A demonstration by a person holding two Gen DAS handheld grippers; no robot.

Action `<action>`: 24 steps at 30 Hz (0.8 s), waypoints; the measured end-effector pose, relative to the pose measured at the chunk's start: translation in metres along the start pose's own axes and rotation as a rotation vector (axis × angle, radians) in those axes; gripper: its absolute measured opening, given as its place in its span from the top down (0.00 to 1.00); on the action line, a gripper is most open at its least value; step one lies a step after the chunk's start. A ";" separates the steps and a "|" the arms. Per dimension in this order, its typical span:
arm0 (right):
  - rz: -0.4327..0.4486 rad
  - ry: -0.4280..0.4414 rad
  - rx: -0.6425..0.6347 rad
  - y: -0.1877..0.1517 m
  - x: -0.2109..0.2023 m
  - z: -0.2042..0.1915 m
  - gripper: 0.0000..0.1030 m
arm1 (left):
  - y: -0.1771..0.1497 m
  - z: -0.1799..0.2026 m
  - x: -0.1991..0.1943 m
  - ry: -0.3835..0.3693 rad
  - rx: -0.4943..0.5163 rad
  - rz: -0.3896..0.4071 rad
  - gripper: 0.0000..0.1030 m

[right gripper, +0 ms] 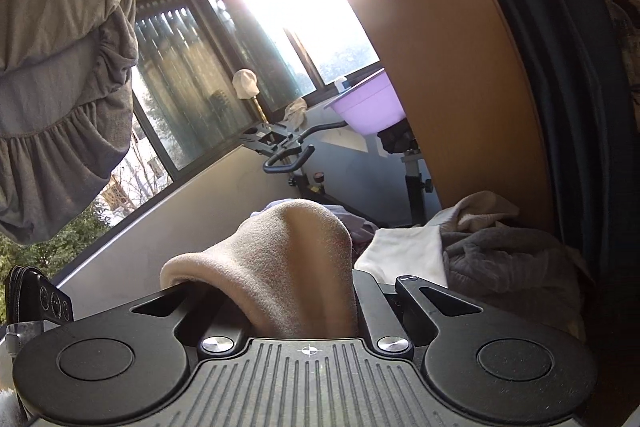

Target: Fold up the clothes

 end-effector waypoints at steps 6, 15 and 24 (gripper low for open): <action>0.085 -0.049 -0.014 0.024 -0.051 0.042 0.96 | -0.017 0.067 0.019 -0.093 0.065 -0.033 0.89; 0.241 -0.109 -0.021 0.096 -0.159 0.173 0.96 | -0.054 0.226 0.072 -0.210 0.185 0.006 0.90; 0.319 -0.230 -0.044 0.172 -0.269 0.319 0.96 | -0.114 0.426 0.134 -0.358 0.169 0.010 0.90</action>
Point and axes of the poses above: each gripper's, at about its wrist camera, not at the fingertips, and x roughly the way its jaws point, z to its right, y to its top, the point moved 10 cm from there along x, roughly the way its jaws point, and after that the axes turned 15 degrees about z, right-handed, at the moved point
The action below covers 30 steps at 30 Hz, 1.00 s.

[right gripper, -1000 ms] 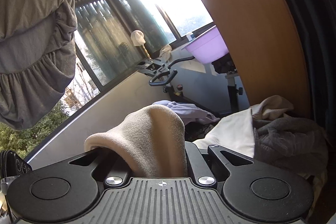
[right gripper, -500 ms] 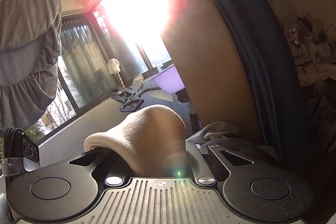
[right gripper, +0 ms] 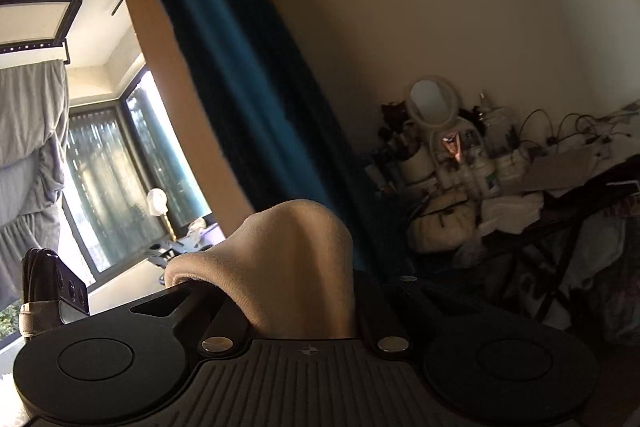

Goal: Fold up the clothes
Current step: 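Carry the held cream sweatshirt with both grippers over to the patterned table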

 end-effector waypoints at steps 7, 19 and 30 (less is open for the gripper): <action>0.054 -0.111 -0.024 0.067 -0.031 0.130 0.96 | -0.036 0.085 0.100 -0.107 -0.019 -0.094 0.90; 0.152 -0.435 -0.005 0.158 -0.024 0.374 0.96 | -0.073 0.197 0.295 -0.435 -0.004 -0.194 0.90; 0.282 -0.602 0.046 0.247 0.016 0.574 0.96 | -0.074 0.320 0.463 -0.653 0.070 -0.267 0.90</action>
Point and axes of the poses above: each gripper's, at about its wrist camera, not at the fingertips, and x roughly the way its jaws point, z to its right, y to its top, the point moved 10 cm from there along x, roughly the way its jaws point, and after that the axes turned 15 degrees about z, right-handed, at the moved point
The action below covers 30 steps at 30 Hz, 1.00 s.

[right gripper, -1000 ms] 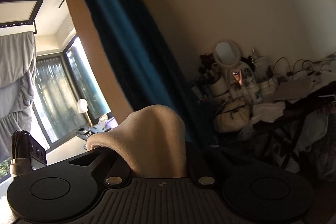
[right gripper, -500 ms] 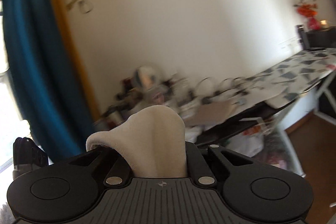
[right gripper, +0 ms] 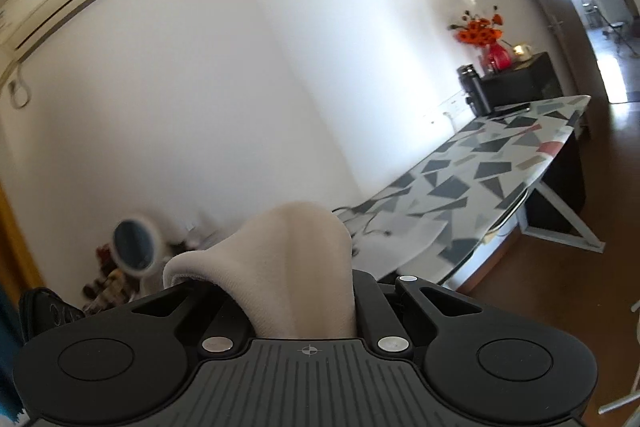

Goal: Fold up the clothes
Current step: 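Carry the held cream sweatshirt with both grippers over to the patterned table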

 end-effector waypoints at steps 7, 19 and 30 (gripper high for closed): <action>0.056 -0.013 -0.002 0.047 0.075 0.084 0.96 | 0.029 0.007 0.105 -0.033 0.035 0.030 0.90; 0.133 0.191 -0.059 0.219 0.202 0.232 0.96 | 0.109 0.062 0.267 0.074 -0.054 0.256 0.90; 0.314 0.307 -0.186 0.368 0.317 0.261 0.96 | 0.241 0.091 0.357 0.052 0.024 0.570 0.90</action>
Point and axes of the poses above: each gripper's, at about its wrist camera, not at the fingertips, and x roughly the way its jaws point, z to its right, y to its top, the point moved 10 cm from there along x, roughly the way its jaws point, and after that the axes turned 15 degrees about z, right-handed, at the moved point
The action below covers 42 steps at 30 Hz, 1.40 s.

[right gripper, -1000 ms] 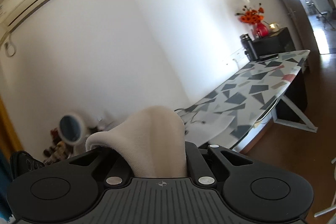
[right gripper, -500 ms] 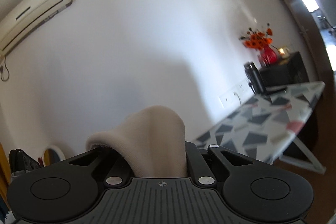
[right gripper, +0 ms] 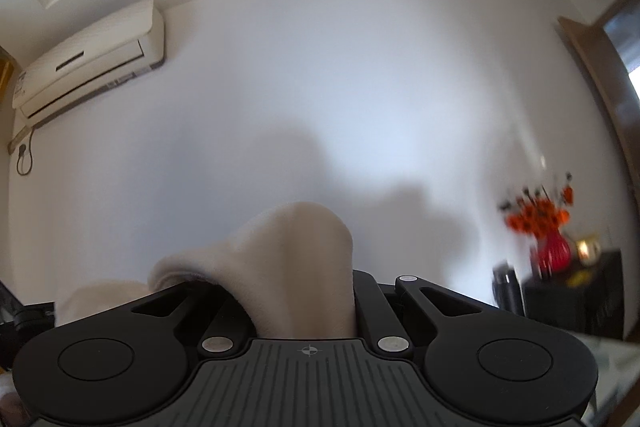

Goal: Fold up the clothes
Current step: 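Carry the held cream sweatshirt with both grippers over to the patterned table, then lower the cream sweatshirt onto the table with both grippers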

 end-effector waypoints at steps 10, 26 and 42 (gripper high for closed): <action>-0.010 0.039 -0.006 -0.017 0.134 0.071 0.96 | 0.013 -0.039 0.096 -0.024 0.040 0.093 0.90; -0.344 0.089 0.098 -0.200 0.257 0.205 0.96 | -0.135 -0.125 0.169 0.287 0.116 -0.186 0.90; -0.896 0.025 -0.093 -0.541 0.335 0.335 0.96 | -0.393 -0.288 0.241 0.953 0.171 -0.582 0.89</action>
Point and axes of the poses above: each gripper's, at about its wrist camera, not at the fingertips, and x roughly the way its jaws point, z to its right, y to its top, the point moved 10 cm from there along x, roughly the way its jaws point, and after that the axes turned 15 degrees about z, right-handed, at the moved point
